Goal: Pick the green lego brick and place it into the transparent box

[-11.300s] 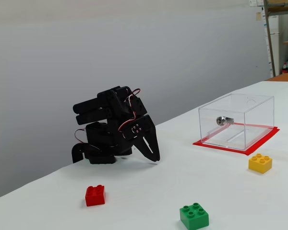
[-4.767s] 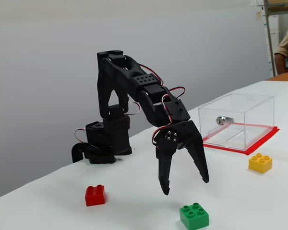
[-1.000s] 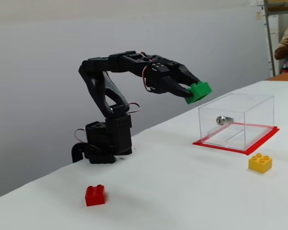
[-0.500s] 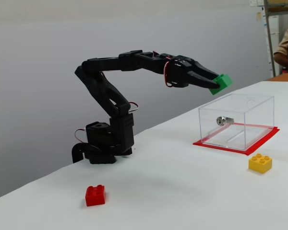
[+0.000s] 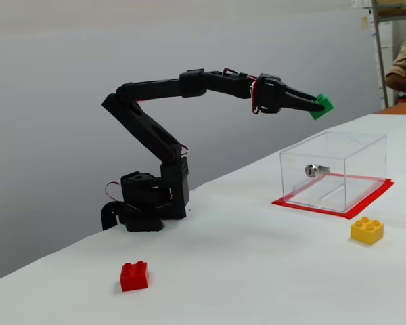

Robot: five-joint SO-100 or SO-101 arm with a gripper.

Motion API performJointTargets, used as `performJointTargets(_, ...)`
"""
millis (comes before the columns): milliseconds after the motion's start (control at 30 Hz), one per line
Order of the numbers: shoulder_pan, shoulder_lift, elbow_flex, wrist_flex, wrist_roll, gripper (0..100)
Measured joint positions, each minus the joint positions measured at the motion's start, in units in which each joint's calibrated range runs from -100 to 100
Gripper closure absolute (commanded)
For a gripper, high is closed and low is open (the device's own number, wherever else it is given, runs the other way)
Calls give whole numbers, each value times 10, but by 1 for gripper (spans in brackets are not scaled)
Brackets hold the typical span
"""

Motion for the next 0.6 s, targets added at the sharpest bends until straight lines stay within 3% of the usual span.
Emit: performJointTargets(600, -168, 138, -79, -1, 0, 89)
